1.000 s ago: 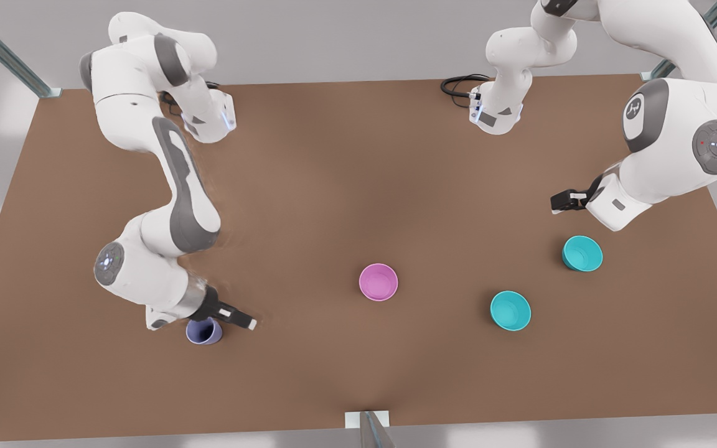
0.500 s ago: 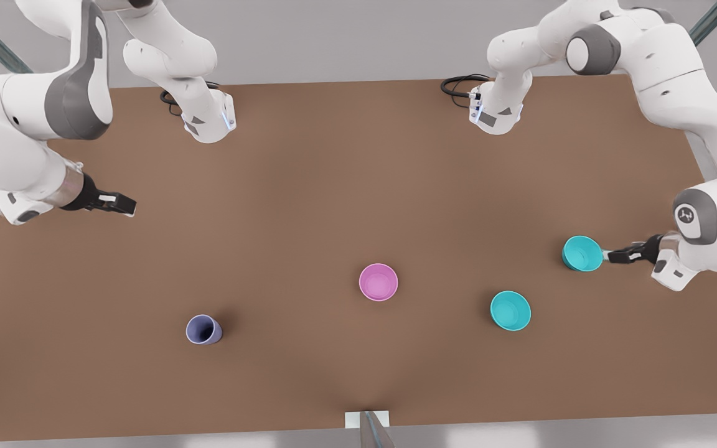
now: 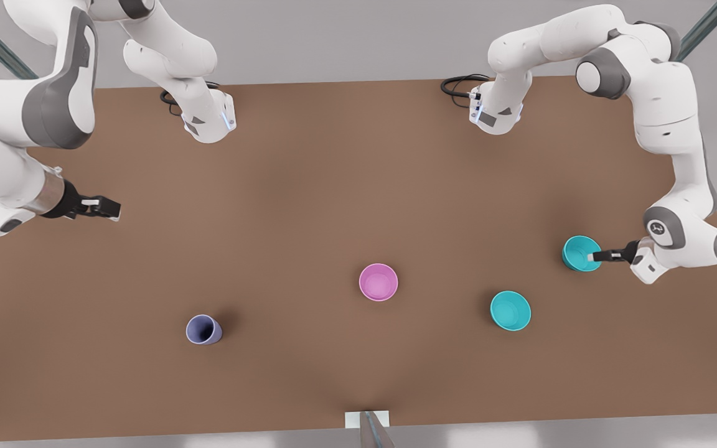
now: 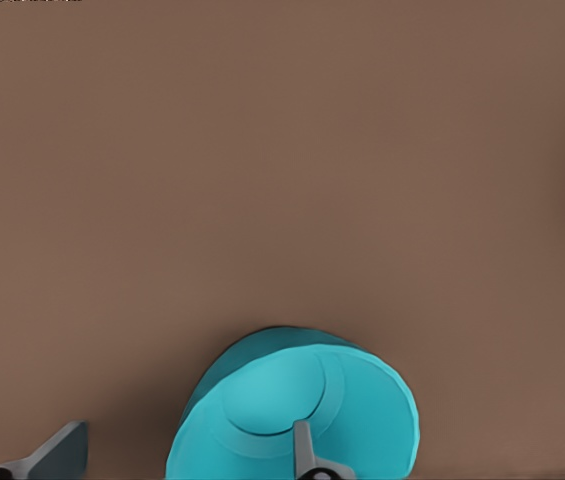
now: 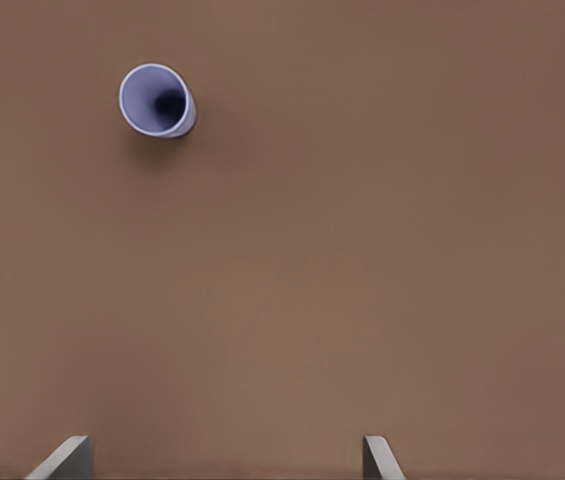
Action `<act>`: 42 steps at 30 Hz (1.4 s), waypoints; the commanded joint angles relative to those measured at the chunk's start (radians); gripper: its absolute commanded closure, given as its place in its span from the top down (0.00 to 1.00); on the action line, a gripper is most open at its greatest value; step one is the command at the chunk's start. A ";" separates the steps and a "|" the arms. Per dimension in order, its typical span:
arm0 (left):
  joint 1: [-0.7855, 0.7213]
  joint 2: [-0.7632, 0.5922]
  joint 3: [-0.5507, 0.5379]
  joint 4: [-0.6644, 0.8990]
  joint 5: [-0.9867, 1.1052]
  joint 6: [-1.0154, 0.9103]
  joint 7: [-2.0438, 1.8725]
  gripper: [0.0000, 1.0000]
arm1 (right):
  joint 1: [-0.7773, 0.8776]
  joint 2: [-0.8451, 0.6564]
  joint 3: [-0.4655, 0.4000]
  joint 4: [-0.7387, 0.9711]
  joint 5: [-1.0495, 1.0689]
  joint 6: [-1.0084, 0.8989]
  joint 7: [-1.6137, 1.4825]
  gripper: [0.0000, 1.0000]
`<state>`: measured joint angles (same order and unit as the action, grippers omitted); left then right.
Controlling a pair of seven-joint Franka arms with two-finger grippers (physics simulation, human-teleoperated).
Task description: Stack the blue bowl on the pink bowl
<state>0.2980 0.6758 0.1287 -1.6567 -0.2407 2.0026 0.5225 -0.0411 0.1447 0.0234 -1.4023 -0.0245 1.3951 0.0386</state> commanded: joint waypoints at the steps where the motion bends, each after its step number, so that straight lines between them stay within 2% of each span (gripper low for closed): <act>1: 0.000 -0.001 0.000 -0.003 -0.002 0.045 0.415 0.91 | -0.003 -0.001 0.000 0.000 0.005 -0.007 -0.132 1.00; 2: -0.003 -0.002 0.000 -0.026 -0.003 0.047 0.415 0.88 | -0.003 0.010 0.000 0.003 0.005 -0.007 -0.132 1.00; 3: -0.003 -0.001 0.000 -0.026 -0.003 0.047 0.415 0.74 | -0.003 0.012 0.000 0.003 0.005 -0.007 -0.132 1.00; 5: -0.008 -0.001 0.000 -0.028 -0.003 0.045 0.412 0.57 | -0.003 0.015 0.000 0.002 0.005 -0.007 -0.132 1.00; 7: -0.008 0.005 0.000 -0.028 -0.003 0.045 0.412 0.53 | -0.002 0.015 0.001 0.002 0.005 -0.007 -0.132 1.00; 8: -0.006 0.005 0.000 -0.028 -0.003 0.045 0.410 0.33 | -0.002 0.016 0.001 0.002 0.005 -0.007 -0.134 1.00; 9: -0.008 0.005 0.000 -0.028 -0.003 0.045 0.410 0.24 | -0.002 0.016 0.001 0.002 0.005 -0.007 -0.134 1.00; 10: -0.008 0.004 0.000 -0.026 -0.003 0.044 0.401 0.21 | -0.003 0.016 0.000 0.002 0.003 -0.007 -0.135 1.00; 14: -0.045 -0.036 -0.003 -0.025 -0.003 0.025 0.258 0.21 | -0.003 0.018 0.000 0.002 0.003 -0.007 -0.135 1.00; 17: -0.206 -0.159 -0.008 -0.023 -0.003 -0.060 -0.091 0.21 | -0.002 0.018 0.001 0.002 0.003 -0.007 -0.135 1.00; 18: -0.232 -0.162 -0.030 0.021 -0.003 -0.117 -0.160 0.21 | -0.002 0.018 0.001 0.002 0.001 -0.007 -0.135 1.00; 19: -0.336 -0.159 -0.046 0.139 0.000 -0.197 -0.396 0.21 | -0.002 0.018 0.001 0.002 0.001 -0.007 -0.135 1.00; 21: -0.518 -0.133 -0.047 0.233 0.003 -0.211 -0.673 0.21 | -0.002 0.018 0.001 0.002 0.001 -0.007 -0.134 1.00; 24: -0.718 0.053 -0.069 0.486 0.000 -0.212 -1.002 0.21 | -0.002 0.018 0.001 0.002 0.001 -0.007 -0.134 1.00; 25: -0.764 0.142 -0.069 0.613 0.000 -0.211 -1.131 0.21 | -0.002 0.018 0.001 0.002 0.003 -0.007 -0.134 1.00; 28: -0.787 0.202 -0.069 0.652 -0.002 -0.146 -1.156 0.21 | -0.003 0.018 0.001 0.002 0.003 -0.007 -0.134 1.00; 31: -0.790 0.206 -0.070 0.647 -0.062 -0.145 -1.158 0.21 | -0.002 0.029 0.001 0.003 0.001 -0.007 -0.134 1.00; 42: -0.800 0.284 -0.110 0.644 -0.078 -0.116 -1.151 0.21 | -0.002 0.032 0.001 0.003 0.001 -0.007 -0.134 1.00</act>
<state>-0.5016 0.9574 0.0188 -1.0123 -0.3078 1.8792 -0.2563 -0.0433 0.1774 0.0251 -1.3997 -0.0235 1.3887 -0.0824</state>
